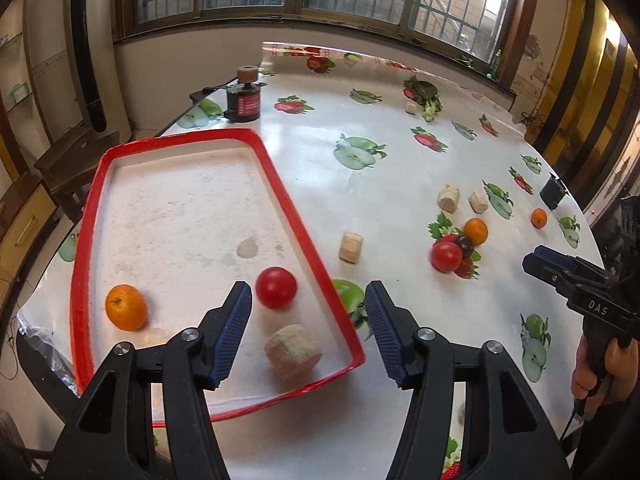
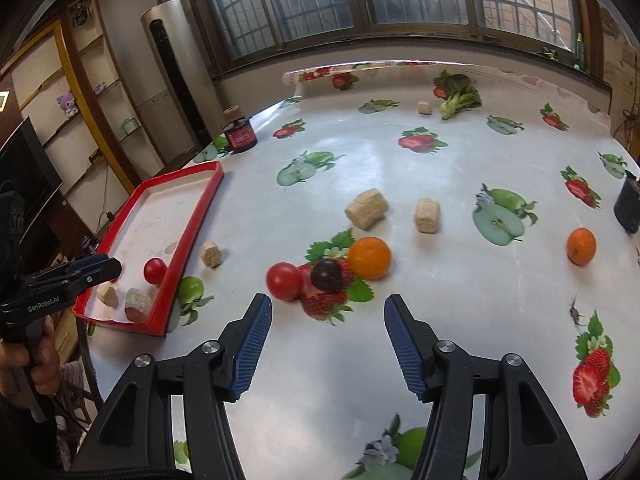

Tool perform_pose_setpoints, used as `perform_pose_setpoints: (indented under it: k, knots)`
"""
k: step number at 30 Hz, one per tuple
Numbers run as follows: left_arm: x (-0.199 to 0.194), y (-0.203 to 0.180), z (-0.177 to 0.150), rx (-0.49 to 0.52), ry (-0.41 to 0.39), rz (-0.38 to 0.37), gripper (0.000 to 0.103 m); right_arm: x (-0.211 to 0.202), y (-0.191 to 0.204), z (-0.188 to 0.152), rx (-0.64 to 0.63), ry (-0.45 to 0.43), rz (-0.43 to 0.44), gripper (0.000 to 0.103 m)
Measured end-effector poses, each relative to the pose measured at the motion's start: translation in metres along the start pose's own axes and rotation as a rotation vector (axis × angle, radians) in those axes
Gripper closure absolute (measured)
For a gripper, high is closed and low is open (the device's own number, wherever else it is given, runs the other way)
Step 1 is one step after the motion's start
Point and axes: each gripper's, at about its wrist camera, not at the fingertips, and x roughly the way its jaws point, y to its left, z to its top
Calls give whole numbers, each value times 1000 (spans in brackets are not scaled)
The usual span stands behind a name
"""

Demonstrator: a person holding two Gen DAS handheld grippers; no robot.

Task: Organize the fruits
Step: 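Move both open grippers back toward the remaining fruit and corks, then grasp a red tomato with the left gripper while the right gripper grasps a cork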

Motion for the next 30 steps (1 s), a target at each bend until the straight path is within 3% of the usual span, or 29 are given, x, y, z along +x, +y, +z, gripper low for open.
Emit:
perform_pose_setpoints:
  k: [10,18,30]
  knots:
    - [12,-53,2,100,21,-62,45,-16,-52,-9,87,-15,-68,42]
    - [32,-84,6,137,58,-108,45,-22,-72,-6,111,-30,-93,42]
    - [80,-109,12,167,132,-127,45,27,-64,28,99,-3,-63,43]
